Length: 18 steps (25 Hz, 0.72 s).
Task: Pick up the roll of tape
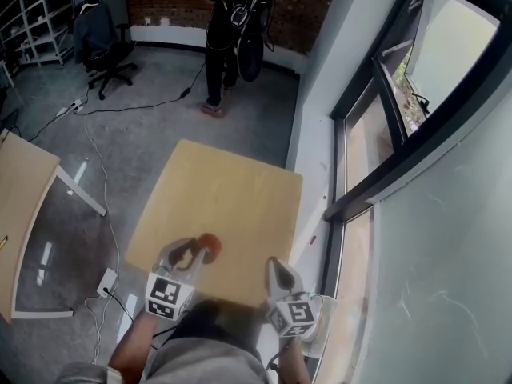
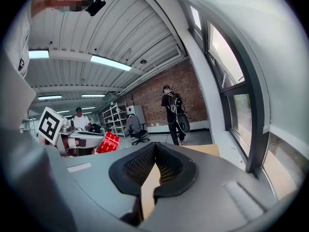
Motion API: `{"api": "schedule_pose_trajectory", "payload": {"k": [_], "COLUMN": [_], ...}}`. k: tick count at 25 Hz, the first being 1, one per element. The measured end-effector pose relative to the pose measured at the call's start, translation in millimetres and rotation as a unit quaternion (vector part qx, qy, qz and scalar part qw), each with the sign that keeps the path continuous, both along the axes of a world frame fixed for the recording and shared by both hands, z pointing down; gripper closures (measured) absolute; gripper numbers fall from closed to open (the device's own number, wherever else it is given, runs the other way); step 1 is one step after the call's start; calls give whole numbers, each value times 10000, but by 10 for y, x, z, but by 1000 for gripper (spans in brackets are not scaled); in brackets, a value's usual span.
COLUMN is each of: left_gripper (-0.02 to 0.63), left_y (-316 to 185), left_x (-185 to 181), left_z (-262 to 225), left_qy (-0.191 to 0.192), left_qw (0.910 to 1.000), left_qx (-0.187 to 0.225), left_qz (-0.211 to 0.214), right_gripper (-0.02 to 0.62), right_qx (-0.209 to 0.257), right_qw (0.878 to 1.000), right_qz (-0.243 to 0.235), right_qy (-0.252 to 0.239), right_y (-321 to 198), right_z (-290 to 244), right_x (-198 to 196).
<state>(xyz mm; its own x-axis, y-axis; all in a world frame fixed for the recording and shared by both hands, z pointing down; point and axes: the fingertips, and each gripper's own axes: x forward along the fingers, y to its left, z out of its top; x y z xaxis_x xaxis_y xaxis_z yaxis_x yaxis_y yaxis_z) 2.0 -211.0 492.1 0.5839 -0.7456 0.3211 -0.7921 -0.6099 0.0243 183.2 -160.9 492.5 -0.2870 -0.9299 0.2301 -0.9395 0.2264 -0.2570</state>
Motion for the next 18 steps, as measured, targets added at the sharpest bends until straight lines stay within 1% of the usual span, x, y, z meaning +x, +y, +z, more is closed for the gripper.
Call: {"api": "schedule_pose_trajectory", "payload": {"k": [7,18], "left_gripper": [515,515], "left_y": [268,618], "left_x": [1,-108], "left_z": [-263,-524], "left_qy": [110,170], "left_qw": [9993,9979], "left_qx": [346,612], "left_qz": [-15,-110], "right_gripper": [581,581], "right_qx": [235,508], "right_qw": [9997,9986], "right_qz": [42,111], "right_qy": [61,114], "right_y": [268,605], "right_z": [-216,-453], "right_x": [19,81]}}
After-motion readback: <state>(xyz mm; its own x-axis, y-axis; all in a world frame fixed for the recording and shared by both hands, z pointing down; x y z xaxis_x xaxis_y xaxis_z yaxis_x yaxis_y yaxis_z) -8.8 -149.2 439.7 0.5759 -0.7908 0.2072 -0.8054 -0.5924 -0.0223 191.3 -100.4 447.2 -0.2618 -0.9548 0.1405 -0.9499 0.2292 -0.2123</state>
